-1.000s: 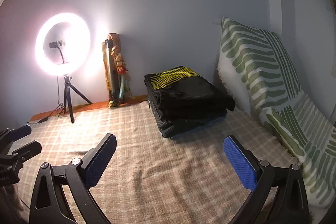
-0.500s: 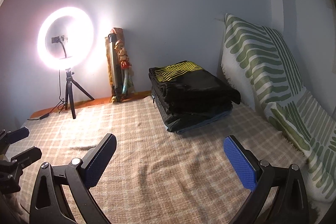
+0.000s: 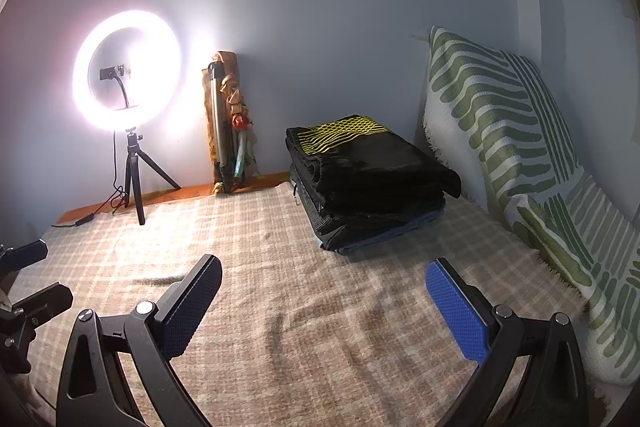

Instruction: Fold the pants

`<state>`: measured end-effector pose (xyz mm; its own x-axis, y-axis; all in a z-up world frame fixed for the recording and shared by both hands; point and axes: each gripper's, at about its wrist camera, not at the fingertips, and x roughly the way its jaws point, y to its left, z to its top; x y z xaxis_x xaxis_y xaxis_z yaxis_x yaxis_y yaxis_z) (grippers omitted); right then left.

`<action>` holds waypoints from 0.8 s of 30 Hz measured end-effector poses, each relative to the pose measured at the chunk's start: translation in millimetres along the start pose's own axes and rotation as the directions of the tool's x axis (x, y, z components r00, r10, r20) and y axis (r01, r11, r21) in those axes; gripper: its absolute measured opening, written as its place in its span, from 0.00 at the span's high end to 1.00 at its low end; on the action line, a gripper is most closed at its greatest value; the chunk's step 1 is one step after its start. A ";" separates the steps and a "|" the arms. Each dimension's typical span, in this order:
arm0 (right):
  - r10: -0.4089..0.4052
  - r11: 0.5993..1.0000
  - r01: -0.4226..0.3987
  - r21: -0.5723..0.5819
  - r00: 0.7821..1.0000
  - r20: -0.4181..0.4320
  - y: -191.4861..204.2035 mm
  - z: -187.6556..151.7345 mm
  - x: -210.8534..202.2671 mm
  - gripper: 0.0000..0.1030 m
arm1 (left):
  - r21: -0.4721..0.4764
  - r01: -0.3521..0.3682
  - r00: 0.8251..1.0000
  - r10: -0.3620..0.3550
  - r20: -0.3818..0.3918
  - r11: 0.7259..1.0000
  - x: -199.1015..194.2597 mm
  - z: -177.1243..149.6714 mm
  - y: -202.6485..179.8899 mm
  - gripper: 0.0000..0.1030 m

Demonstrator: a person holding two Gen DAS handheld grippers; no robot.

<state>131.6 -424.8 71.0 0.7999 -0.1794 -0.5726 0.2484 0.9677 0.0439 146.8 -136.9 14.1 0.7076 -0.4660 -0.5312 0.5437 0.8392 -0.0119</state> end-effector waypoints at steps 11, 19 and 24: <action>0.010 1.000 -0.010 -0.008 1.000 -0.001 1.9 -1.7 0.6 0.00 | -0.005 0.013 1.000 -0.013 -0.021 1.000 1.7 -2.7 -0.7 0.08; 0.013 1.000 -0.013 0.003 1.000 0.000 0.7 -0.6 0.9 0.00 | -0.017 0.018 0.999 -0.019 -0.029 1.000 2.4 -3.3 0.0 0.08; 0.017 1.000 -0.017 0.004 1.000 0.001 0.4 0.2 0.7 0.00 | -0.013 0.019 0.999 -0.019 -0.030 1.000 2.8 -3.7 -0.1 0.08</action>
<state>132.3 -424.6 70.8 0.8045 -0.1628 -0.5712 0.2370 0.9698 0.0573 147.1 -137.3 9.5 0.6831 -0.4735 -0.5560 0.5513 0.8337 -0.0326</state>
